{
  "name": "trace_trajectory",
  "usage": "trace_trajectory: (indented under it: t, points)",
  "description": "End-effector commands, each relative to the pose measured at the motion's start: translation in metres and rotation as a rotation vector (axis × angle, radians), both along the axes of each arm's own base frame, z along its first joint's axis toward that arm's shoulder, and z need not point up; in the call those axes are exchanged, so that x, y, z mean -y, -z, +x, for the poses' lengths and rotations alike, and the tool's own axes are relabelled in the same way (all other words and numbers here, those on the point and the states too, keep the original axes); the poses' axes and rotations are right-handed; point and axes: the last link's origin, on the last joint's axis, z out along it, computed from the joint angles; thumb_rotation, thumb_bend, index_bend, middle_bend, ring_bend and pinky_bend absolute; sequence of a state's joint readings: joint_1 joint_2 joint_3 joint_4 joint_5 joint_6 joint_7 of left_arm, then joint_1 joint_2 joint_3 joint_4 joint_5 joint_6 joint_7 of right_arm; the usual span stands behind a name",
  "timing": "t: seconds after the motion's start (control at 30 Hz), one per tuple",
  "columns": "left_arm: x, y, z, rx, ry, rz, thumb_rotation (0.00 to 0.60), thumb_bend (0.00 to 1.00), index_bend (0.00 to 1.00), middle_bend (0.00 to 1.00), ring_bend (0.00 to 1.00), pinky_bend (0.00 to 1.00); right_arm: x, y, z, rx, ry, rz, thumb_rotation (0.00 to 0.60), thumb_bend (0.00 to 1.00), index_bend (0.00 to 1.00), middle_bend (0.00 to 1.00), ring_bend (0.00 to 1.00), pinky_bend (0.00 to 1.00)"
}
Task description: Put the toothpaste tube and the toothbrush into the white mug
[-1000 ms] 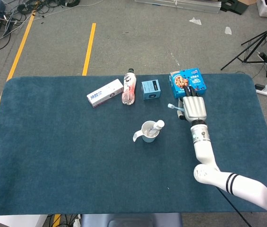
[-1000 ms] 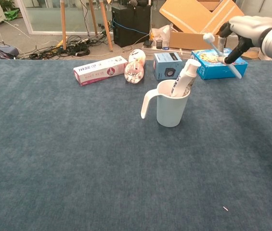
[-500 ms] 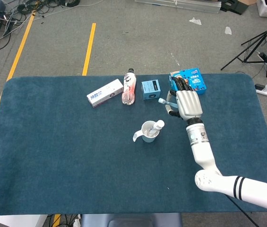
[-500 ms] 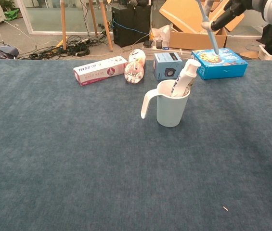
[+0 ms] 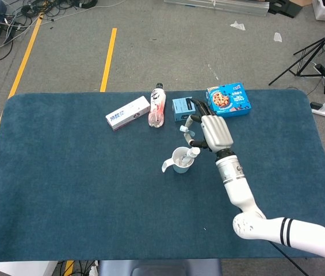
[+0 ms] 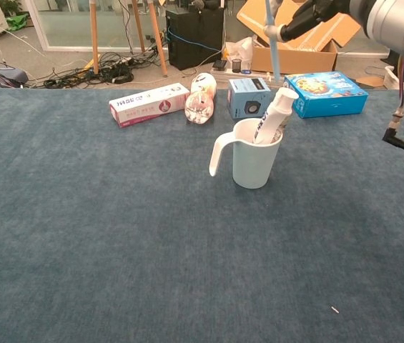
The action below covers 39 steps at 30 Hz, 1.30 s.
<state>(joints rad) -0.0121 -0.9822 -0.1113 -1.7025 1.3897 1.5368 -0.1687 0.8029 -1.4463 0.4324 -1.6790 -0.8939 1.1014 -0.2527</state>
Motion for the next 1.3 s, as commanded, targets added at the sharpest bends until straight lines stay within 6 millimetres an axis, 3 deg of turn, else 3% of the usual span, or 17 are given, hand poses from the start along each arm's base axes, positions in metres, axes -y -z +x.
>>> trace_trajectory:
  t: [0.03,0.47,1.3]
  points:
    - [0.001,0.0,0.0,-0.001,0.0,-0.001,0.6,0.29,0.39,0.44,0.45,0.45,-0.002,0.01,0.005,0.036,-0.03,0.024,0.6,0.28,0.6,0.11,0.0,0.21]
    - [0.001,-0.001,0.0,0.003,0.002,0.003,0.6,0.29,0.39,0.44,0.45,0.45,-0.005,0.032,0.009,0.124,-0.039,0.106,0.6,0.28,0.6,0.11,0.0,0.21]
    - [0.001,-0.001,0.001,0.002,0.005,0.008,0.6,0.29,0.39,0.44,0.45,0.45,-0.016,0.056,-0.006,0.146,0.006,0.255,0.6,0.28,0.6,0.11,0.0,0.21]
